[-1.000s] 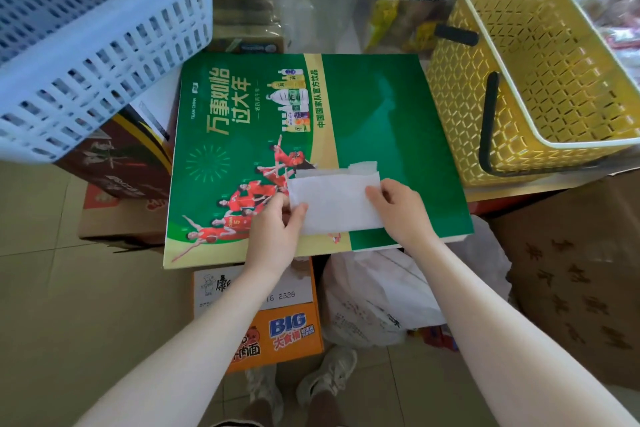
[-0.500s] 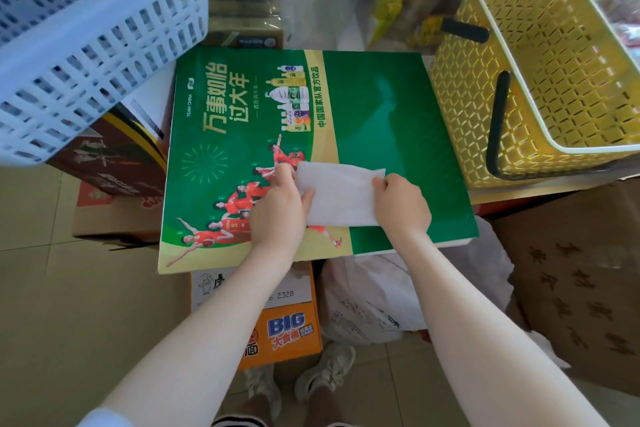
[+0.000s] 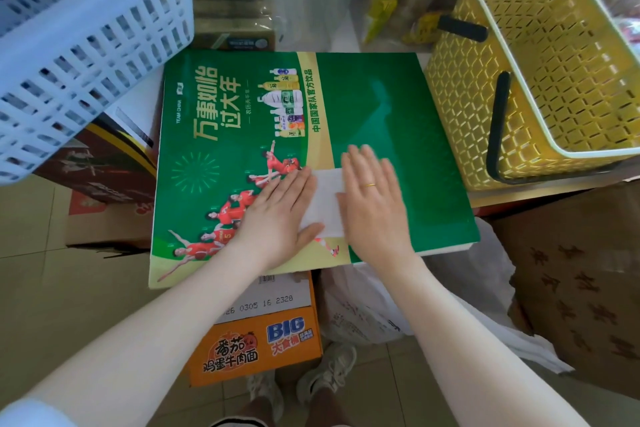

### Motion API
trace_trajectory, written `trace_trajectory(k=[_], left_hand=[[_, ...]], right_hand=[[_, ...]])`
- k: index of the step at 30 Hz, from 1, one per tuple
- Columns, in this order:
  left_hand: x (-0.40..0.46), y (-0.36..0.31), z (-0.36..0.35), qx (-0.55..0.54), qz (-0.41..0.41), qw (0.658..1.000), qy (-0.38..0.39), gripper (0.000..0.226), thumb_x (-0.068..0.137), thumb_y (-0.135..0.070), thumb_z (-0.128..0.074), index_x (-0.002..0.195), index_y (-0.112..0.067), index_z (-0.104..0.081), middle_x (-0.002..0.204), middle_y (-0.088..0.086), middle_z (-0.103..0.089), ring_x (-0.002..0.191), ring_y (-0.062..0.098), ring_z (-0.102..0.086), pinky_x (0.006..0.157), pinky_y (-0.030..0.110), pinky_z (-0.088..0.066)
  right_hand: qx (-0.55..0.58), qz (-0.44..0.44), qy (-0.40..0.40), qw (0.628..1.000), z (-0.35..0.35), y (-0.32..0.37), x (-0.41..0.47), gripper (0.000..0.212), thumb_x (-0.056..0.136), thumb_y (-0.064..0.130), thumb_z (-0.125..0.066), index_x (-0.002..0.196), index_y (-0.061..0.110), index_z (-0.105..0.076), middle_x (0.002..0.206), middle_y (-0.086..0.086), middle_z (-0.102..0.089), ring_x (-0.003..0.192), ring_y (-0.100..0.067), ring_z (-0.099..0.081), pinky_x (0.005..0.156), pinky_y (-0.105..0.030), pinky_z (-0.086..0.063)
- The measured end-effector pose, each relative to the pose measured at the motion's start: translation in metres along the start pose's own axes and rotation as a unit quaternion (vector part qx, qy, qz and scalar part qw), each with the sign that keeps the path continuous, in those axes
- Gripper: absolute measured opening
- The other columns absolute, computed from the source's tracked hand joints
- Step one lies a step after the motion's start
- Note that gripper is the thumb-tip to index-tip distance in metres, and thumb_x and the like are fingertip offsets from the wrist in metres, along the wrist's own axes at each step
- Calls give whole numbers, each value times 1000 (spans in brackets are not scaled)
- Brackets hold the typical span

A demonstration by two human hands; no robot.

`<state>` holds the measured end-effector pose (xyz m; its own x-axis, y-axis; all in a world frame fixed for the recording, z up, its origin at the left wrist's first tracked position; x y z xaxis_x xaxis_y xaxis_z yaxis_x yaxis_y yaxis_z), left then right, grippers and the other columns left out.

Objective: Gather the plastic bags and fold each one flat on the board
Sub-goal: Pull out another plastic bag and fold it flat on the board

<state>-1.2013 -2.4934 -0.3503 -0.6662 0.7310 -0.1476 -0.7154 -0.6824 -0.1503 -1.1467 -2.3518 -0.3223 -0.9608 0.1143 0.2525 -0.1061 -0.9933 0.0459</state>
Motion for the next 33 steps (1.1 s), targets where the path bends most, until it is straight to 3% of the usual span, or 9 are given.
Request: trace_trajectory(k=[5, 9, 12, 16, 19, 24, 28, 31, 33], left_hand=[[-2, 4, -2, 10, -15, 1000, 0, 75, 86, -51, -16, 143, -3, -23, 151, 13, -19, 140, 27, -21, 112, 33, -1], [-2, 6, -2, 6, -18, 1000, 18, 74, 86, -50, -22, 142, -1, -26, 149, 16, -26, 137, 29, -27, 111, 35, -6], [-2, 5, -1, 0, -23, 1000, 16, 86, 81, -62, -6, 146, -6, -6, 154, 10, -2, 143, 24, -5, 114, 32, 7], [-2, 6, 4, 12, -32, 999, 19, 106, 65, -77, 0, 146, -9, 3, 155, 8, 9, 143, 21, 5, 112, 30, 11], [0, 7, 9, 22, -35, 999, 19, 111, 61, -78, -5, 147, -7, -4, 156, 10, 1, 143, 22, -2, 110, 29, 11], [1, 10, 13, 13, -35, 998, 51, 113, 59, -79, -7, 147, -8, -4, 156, 10, 1, 143, 21, -2, 110, 27, 8], [1, 8, 23, -2, -36, 998, 55, 107, 68, -79, -27, 147, -8, -10, 156, 11, -3, 143, 22, -7, 113, 29, -1], [3, 2, 28, 36, -29, 997, 67, 91, 76, -71, -40, 147, -19, -15, 155, 14, -9, 142, 26, -11, 114, 35, -8], [4, -8, 37, 59, -52, 996, 44, 72, 78, -58, -39, 137, -16, -41, 143, 22, -36, 131, 33, -36, 109, 42, -27]], right_hand=[[32, 30, 174, 984, -24, 1, -2, 63, 92, 42, -26, 136, 0, -43, 142, -15, -45, 132, -28, -42, 111, -37, -15], [26, -2, 213, 977, -25, -28, -10, 74, 86, 48, 1, 149, 11, -10, 157, -4, -10, 145, -18, -8, 115, -34, 2], [2, -17, 236, 972, -19, -43, -15, 76, 82, 48, 9, 149, 15, -4, 158, 0, -4, 146, -15, -2, 114, -34, 5], [-46, -6, 209, 977, -8, -37, -11, 62, 88, 34, -17, 138, 7, -42, 147, -9, -39, 135, -25, -38, 111, -44, -27], [-23, 98, 205, 974, -5, -30, -18, 49, 85, 24, -32, 124, 10, -59, 131, -13, -57, 117, -31, -57, 96, -45, -45], [-19, 153, 219, 964, -2, -35, -23, 63, 83, 52, -33, 116, 8, -63, 124, -13, -62, 111, -29, -61, 81, -38, -54], [-21, 149, 198, 969, 0, -40, -23, 55, 83, 42, -36, 108, 2, -66, 116, -15, -66, 105, -27, -65, 71, -33, -56], [-17, 146, 173, 974, -1, -41, -32, 46, 79, 34, -57, 108, 0, -65, 115, -17, -66, 104, -28, -65, 70, -34, -57], [3, 128, 169, 977, 1, -41, -34, 49, 69, 30, -73, 106, 0, -66, 113, -17, -67, 102, -28, -66, 70, -34, -57]])
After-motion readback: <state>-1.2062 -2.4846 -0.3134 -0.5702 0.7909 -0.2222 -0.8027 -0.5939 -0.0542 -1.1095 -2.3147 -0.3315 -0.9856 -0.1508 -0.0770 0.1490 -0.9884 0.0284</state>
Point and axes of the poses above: each hand's wrist, its own x-axis towards the middle knuckle, its own z-axis out of the back of the hand, y = z × x, the point moved 2 cm from there along x, towards the middle knuckle
